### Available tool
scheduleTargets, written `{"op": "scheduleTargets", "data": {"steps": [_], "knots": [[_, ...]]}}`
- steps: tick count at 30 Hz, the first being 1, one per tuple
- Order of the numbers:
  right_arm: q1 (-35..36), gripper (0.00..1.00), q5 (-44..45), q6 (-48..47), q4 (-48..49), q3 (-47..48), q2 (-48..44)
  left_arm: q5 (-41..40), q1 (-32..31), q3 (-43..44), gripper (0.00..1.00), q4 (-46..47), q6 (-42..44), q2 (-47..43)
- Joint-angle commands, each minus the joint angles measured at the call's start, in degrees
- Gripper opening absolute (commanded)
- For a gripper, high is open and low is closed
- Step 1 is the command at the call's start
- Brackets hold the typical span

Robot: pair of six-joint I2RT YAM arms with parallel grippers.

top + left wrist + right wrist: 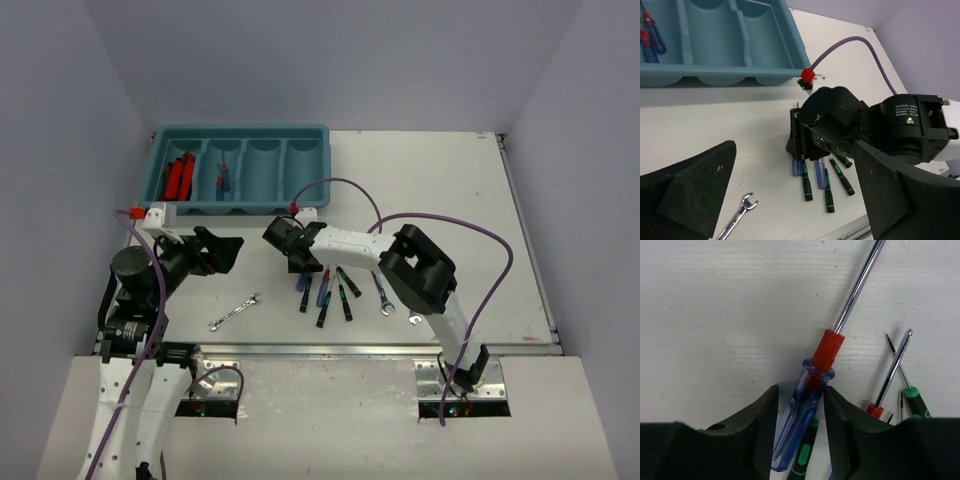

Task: Sort the tools into containers

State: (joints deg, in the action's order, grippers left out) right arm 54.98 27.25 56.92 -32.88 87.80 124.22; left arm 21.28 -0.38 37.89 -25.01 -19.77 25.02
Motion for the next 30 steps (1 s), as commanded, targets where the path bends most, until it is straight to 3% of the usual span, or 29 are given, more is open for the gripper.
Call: {"op": "scheduleTargets", "data": {"steps": [1, 20, 30], "knots": [[0.6, 0.41, 2.9, -1.4, -1.0, 3.2, 1.1, 1.6, 0.2, -0.4, 1.00, 3.4, 0.8, 0.2], [1.3, 0.48, 1.6, -6.1, -2.2, 9.4, 5.0, 2.5, 0.0, -0.5, 1.00, 3.6, 1.0, 0.4], [1.3, 0.40, -0.1, -7.2, -0.6, 10.5, 6.5, 2.8, -0.3, -0.5, 1.00, 3.7, 1.0, 0.6]]}}
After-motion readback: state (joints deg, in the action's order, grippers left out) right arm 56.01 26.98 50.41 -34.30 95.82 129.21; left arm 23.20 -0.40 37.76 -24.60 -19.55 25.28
